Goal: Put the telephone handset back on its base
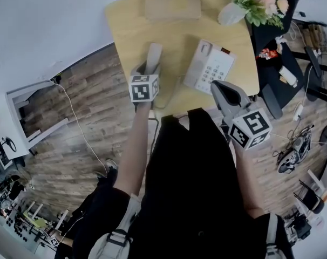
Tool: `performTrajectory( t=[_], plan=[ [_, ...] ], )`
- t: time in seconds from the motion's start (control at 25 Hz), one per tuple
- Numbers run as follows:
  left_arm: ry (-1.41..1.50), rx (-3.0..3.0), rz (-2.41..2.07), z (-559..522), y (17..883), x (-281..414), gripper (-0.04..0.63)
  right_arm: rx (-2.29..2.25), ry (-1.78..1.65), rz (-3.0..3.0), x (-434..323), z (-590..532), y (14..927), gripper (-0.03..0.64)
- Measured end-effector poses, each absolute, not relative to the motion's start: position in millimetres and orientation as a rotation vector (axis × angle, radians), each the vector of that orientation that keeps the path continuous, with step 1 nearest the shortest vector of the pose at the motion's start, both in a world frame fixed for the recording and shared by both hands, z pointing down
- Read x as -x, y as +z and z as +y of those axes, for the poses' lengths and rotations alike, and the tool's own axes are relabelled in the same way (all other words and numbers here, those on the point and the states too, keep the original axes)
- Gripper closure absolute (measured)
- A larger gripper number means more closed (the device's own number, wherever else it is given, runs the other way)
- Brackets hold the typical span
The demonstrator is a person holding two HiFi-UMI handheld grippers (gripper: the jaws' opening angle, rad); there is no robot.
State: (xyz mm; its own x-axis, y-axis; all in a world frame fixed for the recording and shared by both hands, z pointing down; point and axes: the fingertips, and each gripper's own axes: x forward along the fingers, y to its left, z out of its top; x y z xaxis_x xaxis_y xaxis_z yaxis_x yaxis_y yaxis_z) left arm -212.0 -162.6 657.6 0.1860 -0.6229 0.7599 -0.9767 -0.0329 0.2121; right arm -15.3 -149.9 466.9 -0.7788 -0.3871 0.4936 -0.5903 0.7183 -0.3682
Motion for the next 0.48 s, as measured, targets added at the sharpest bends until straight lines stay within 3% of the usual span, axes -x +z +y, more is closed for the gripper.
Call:
performTrajectory(
  t=[0.48],
  plan=[
    [0.607, -1.875, -1.483, -140, 610, 207, 0.379, -0.936, 0.712, -2.565, 13, -112, 445, 0.614]
  ],
)
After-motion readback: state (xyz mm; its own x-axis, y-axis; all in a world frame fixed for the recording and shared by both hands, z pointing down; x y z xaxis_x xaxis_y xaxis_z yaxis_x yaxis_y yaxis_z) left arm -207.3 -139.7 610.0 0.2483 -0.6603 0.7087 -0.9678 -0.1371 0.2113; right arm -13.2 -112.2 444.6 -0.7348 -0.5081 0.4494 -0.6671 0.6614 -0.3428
